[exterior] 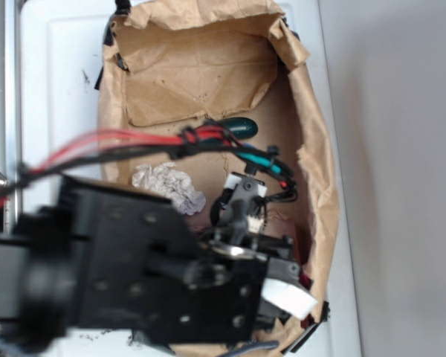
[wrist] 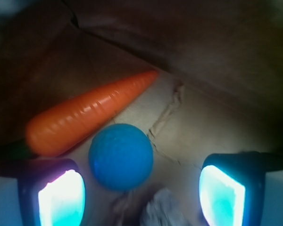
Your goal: Grab the blue ball.
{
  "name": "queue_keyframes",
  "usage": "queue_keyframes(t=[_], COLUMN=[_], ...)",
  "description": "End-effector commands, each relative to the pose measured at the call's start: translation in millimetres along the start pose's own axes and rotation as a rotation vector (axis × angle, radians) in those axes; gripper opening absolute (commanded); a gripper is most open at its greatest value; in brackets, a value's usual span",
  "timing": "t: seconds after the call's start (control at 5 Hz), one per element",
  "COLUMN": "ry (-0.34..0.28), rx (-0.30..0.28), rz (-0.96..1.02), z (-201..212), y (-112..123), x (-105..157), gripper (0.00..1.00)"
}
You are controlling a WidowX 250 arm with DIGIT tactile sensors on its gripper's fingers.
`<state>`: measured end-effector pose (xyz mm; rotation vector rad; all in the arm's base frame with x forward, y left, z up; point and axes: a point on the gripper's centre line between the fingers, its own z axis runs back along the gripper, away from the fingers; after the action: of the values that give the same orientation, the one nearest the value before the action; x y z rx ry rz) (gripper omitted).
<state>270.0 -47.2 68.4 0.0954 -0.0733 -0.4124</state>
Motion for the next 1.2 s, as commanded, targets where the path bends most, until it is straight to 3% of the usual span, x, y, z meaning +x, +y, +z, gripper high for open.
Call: queue_keyframes(t=[0.0,0.2,0.4,0.6,0.8,1.0], ry=[-0.014,-0.011,0.012,0.008,-0.018,-0.022], rx=[-0.068,-0.116,-0.117,-0.072,-0.023,-0.043], rz=[-0.032,-0.025,-0.016,-0.035,-0.027,-0.002], z=[-2,3,-9,-22,-30,-23], y=[11,22,23,17,12,14], x=[19,14,12,7,1,1], gripper=[1.0,1.0,1.0,1.0,0.73,0.0])
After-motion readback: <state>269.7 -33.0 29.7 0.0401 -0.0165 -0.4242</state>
